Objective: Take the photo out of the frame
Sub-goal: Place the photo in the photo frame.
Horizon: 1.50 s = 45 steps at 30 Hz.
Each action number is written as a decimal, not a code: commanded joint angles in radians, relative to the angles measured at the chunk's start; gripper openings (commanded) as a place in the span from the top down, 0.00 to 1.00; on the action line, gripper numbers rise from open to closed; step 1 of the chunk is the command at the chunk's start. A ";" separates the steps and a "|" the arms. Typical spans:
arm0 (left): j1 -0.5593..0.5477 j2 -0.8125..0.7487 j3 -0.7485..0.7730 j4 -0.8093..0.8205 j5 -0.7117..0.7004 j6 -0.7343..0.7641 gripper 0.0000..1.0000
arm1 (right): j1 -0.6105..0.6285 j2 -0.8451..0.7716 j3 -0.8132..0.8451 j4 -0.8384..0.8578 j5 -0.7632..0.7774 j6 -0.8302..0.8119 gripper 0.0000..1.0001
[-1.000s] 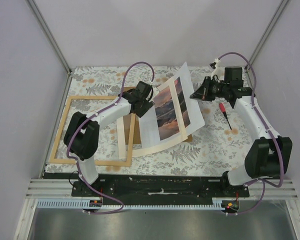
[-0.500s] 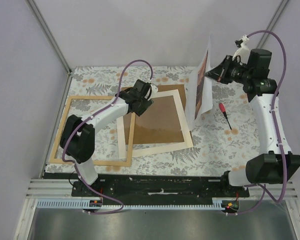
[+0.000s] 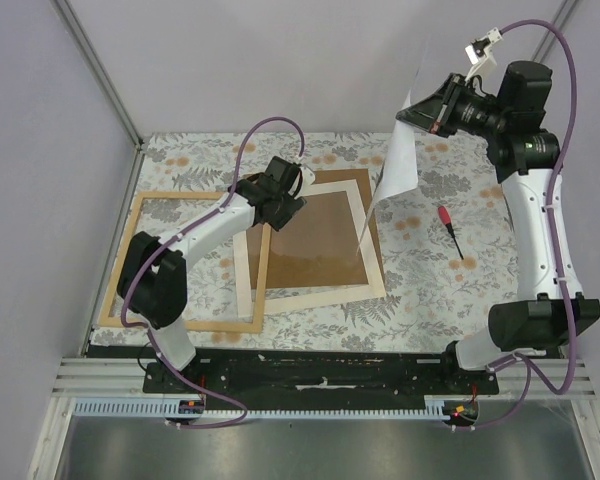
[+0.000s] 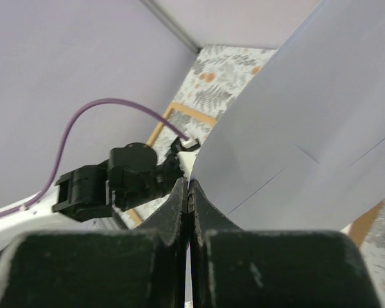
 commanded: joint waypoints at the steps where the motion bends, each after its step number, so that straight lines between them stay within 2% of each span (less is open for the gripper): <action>1: 0.001 -0.024 0.062 -0.003 -0.019 -0.002 0.23 | 0.051 0.015 0.062 0.093 -0.121 0.090 1.00; 7: 0.003 -0.025 0.070 -0.003 -0.038 0.001 0.23 | 0.050 -0.037 -0.072 0.210 -0.144 0.115 1.00; 10: 0.007 -0.027 0.066 -0.003 -0.042 0.006 0.23 | 0.017 -0.086 -0.201 0.207 -0.112 0.074 1.00; 11: 0.007 -0.030 0.064 -0.003 -0.042 0.008 0.23 | -0.028 -0.100 -0.247 0.200 -0.110 0.058 1.00; 16: 0.023 -0.042 0.061 -0.003 -0.038 0.018 0.23 | -0.125 -0.117 -0.511 0.098 -0.061 -0.170 1.00; 19: 0.029 -0.050 0.061 -0.003 -0.030 0.023 0.23 | -0.174 -0.051 -0.620 0.035 -0.041 -0.308 1.00; 23: 0.036 -0.065 0.053 -0.003 -0.021 0.026 0.23 | -0.210 0.055 -0.672 -0.037 0.037 -0.463 1.00; 28: 0.044 -0.102 0.023 -0.001 -0.012 0.023 0.23 | -0.230 0.148 -0.645 -0.090 0.143 -0.578 1.00; 37: 0.078 -0.240 -0.074 0.002 -0.007 0.024 0.22 | -0.254 0.262 -0.608 -0.078 0.307 -0.654 1.00; 42: 0.109 -0.321 -0.125 -0.012 0.002 0.017 0.21 | -0.259 0.267 -0.616 -0.044 0.384 -0.655 1.00; 44: 0.121 -0.365 -0.149 -0.025 0.005 0.014 0.21 | -0.259 0.261 -0.622 -0.051 0.387 -0.660 0.83; 45: 0.130 -0.384 -0.161 -0.029 0.005 0.011 0.19 | -0.260 0.256 -0.628 -0.054 0.390 -0.661 0.67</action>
